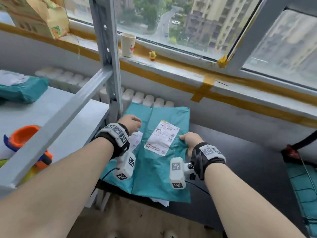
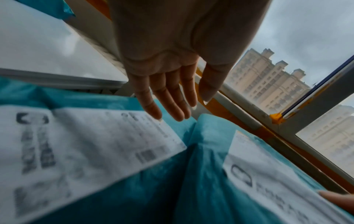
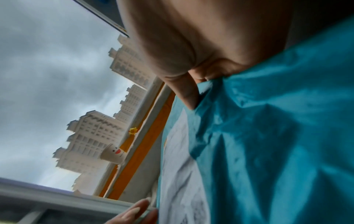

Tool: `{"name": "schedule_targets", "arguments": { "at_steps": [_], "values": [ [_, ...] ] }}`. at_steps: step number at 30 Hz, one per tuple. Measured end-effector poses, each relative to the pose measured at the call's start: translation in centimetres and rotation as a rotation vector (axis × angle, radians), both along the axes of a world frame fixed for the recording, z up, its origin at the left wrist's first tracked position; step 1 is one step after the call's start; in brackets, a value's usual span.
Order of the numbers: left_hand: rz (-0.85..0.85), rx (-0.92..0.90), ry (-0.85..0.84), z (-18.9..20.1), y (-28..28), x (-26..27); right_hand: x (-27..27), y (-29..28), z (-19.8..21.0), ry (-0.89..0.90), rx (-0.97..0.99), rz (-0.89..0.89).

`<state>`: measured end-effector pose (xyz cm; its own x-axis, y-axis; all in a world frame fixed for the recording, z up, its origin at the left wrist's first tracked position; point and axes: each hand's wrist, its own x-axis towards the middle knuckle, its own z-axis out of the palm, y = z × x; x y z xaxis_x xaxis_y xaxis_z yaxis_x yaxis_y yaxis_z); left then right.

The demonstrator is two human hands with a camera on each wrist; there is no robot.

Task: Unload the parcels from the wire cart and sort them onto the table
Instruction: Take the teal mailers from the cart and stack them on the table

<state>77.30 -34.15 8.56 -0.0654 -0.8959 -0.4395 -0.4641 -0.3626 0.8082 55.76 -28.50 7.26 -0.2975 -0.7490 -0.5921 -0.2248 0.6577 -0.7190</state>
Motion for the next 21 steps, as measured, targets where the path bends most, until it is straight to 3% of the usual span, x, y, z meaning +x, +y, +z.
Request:
{"name": "schedule_targets", "arguments": {
  "at_steps": [5,9,13,18,21],
  "values": [
    [-0.069,0.110,-0.062,-2.6,0.3,-0.1,0.7,0.2,-0.9,-0.084,0.069,-0.135],
    [0.007,0.184,0.008,-3.7,-0.5,0.1,0.3,0.6,-0.7,-0.391,-0.019,-0.396],
    [0.074,0.211,0.072,-4.1,-0.9,0.4,0.4,1.0,0.6,-0.488,-0.046,-0.450],
    [0.011,-0.041,-0.473,-4.1,-1.3,2.6,2.1,1.6,-0.6,-0.437,-0.001,-0.448],
    [-0.034,0.071,-0.478,-4.6,-1.6,4.0,2.6,1.8,-1.1,-0.347,0.061,-0.398]
  ]
}}
